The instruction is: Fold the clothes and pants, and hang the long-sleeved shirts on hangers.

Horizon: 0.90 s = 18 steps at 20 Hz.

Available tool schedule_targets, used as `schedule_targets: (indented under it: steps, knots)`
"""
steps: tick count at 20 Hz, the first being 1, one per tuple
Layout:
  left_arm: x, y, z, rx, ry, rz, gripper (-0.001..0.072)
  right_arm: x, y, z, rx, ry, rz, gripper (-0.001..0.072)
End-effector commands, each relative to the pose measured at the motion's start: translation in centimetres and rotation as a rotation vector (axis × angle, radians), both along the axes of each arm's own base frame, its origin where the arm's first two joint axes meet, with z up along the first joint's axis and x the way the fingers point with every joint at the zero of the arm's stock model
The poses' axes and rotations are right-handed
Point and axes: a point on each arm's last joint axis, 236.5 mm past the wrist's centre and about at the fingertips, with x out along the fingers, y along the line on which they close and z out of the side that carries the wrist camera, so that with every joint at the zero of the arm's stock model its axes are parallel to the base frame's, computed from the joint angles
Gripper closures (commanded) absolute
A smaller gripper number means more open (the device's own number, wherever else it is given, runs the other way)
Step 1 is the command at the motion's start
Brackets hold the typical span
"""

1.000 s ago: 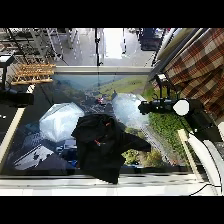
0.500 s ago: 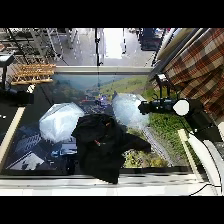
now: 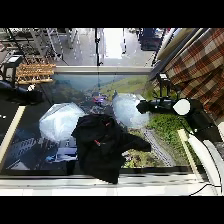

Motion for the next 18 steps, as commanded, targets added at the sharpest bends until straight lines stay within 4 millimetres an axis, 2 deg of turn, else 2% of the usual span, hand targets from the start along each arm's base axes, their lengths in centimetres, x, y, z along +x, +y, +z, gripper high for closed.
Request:
schedule_targets:
  steps: [1, 4, 5, 6, 7, 8, 10, 11, 13, 15, 16, 17, 18]
  knots:
    - [-1.1, -2.4, -1.3, -0.091, 0.090, -0.054, 0.0059, -3.9, -1.0, -3.0, -0.077, 0.192, 0.048, 0.0431]
    - [-1.9, -3.7, -2.1, -0.145, 0.131, -0.085, 0.0061, -7.8, -0.4, -4.9, -0.089, 0.348, 0.127, 0.0423]
    - [-2.4, -5.0, -2.6, -0.192, 0.148, -0.136, 0.0063, -9.4, 0.6, -5.4, -0.060, 0.393, 0.189, 0.0407]
    - [-3.4, -6.7, -3.4, -0.259, 0.184, -0.203, 0.0064, -11.3, 2.0, -5.8, -0.012, 0.438, 0.271, 0.0349]
    - [-4.7, -8.3, -4.6, -0.321, 0.225, -0.281, 0.0147, -12.8, 3.1, -6.3, 0.039, 0.483, 0.308, 0.0277]
    - [-6.0, -9.3, -6.1, -0.357, 0.265, -0.340, 0.0286, -14.1, 4.0, -7.0, 0.094, 0.515, 0.311, 0.0245]
    - [-7.7, -10.5, -10.0, -0.424, 0.330, -0.377, 0.0289, -15.8, 5.6, -8.2, 0.207, 0.526, 0.274, 0.0178]
    - [-8.5, -11.1, -12.1, -0.435, 0.341, -0.404, 0.0287, -16.6, 6.8, -8.7, 0.262, 0.519, 0.257, 0.0169]
    - [-9.5, -12.9, -15.8, -0.414, 0.298, -0.508, 0.0287, -16.5, 9.2, -10.4, 0.281, 0.450, 0.218, 0.0169]
    - [-9.3, -15.0, -19.1, -0.323, 0.209, -0.598, 0.0286, -15.1, 11.8, -11.9, 0.271, 0.389, 0.163, 0.0169]
    - [-8.8, -15.9, -20.1, -0.282, 0.175, -0.620, 0.0261, -14.4, 12.8, -12.8, 0.260, 0.381, 0.138, 0.0170]
    - [-8.2, -16.8, -20.9, -0.243, 0.149, -0.626, 0.0117, -14.2, 13.3, -14.1, 0.236, 0.400, 0.125, 0.0172]
    - [-7.6, -17.7, -21.4, -0.225, 0.126, -0.618, 0.0095, -13.9, 13.4, -15.7, 0.201, 0.435, 0.107, 0.0173]
